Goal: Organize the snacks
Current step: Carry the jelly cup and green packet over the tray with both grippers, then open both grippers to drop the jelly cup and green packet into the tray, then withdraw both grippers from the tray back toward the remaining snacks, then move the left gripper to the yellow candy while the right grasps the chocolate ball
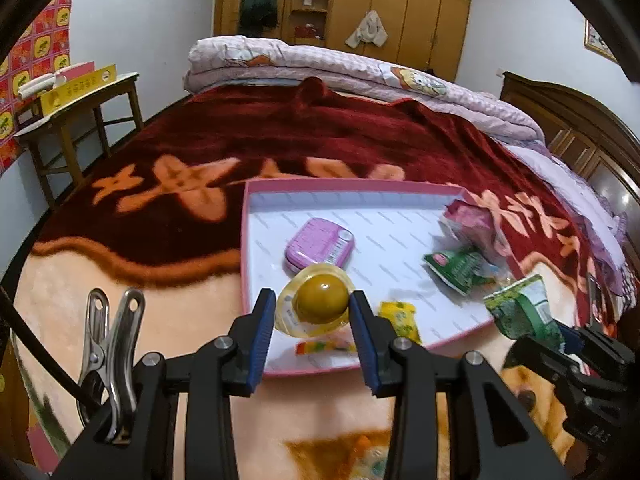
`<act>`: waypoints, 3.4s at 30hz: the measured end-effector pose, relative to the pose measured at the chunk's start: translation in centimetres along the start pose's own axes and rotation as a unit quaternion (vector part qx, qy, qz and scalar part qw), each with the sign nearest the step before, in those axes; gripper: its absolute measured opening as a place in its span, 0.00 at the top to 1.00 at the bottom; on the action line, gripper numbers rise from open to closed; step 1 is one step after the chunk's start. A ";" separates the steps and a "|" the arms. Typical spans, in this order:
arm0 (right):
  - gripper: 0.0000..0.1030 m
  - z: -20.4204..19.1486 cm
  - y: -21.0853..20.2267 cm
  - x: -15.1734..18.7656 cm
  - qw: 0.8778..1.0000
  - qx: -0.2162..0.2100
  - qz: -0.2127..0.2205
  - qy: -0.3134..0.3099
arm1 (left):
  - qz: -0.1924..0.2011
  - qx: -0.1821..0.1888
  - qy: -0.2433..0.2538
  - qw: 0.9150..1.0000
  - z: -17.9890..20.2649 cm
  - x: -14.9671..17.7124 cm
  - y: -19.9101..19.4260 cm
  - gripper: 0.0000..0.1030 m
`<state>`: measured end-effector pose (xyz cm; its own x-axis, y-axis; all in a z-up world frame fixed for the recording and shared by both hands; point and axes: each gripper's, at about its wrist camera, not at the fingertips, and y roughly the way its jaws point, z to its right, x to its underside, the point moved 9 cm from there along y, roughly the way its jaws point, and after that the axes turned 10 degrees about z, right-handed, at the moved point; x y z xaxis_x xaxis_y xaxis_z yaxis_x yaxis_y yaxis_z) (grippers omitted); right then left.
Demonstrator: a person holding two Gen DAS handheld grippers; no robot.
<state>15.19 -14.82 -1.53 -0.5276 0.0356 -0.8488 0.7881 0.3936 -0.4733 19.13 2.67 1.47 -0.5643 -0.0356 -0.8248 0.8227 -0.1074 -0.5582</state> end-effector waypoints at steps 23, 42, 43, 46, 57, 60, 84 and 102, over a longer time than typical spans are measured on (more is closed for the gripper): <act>0.58 -1.0 5.0 -1.1 1.000 0.007 -0.021 -0.014 | -0.022 -0.005 0.002 1.000 -0.7 2.0 2.0 0.60; 0.56 -0.5 5.8 -1.3 1.000 0.010 -0.022 -0.004 | -0.023 -0.010 0.003 1.000 -0.6 2.0 2.1 0.58; 0.52 -0.6 5.7 -1.4 1.000 0.009 -0.018 -0.005 | -0.024 -0.011 0.002 1.000 -0.6 2.0 2.0 0.58; 0.41 -0.9 5.2 -1.9 1.000 0.006 -0.003 -0.009 | -0.026 -0.011 -0.001 1.000 -0.7 2.1 2.0 0.58; 0.40 -1.5 3.5 -1.8 1.000 0.003 0.009 -0.004 | -0.009 -0.010 0.001 1.000 -0.3 1.3 0.5 0.58; 0.40 -1.5 2.8 -1.8 1.000 0.000 0.012 0.000 | -0.009 -0.010 0.001 1.000 -0.1 1.2 -0.1 0.57; 0.40 0.9 -1.4 1.9 1.000 0.011 -0.010 0.024 | -0.036 0.016 0.007 0.999 2.1 4.1 -3.2 0.57; 0.40 3.4 -3.4 5.0 0.998 0.045 -0.040 0.018 | -0.060 0.044 0.020 0.997 5.5 6.2 -4.4 0.57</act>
<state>10.96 -19.10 -4.99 -0.5995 0.0416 -0.7993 0.7678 0.3121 -0.5596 11.66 -2.57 -0.72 -0.6541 0.0213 -0.7561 0.7389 -0.1958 -0.6448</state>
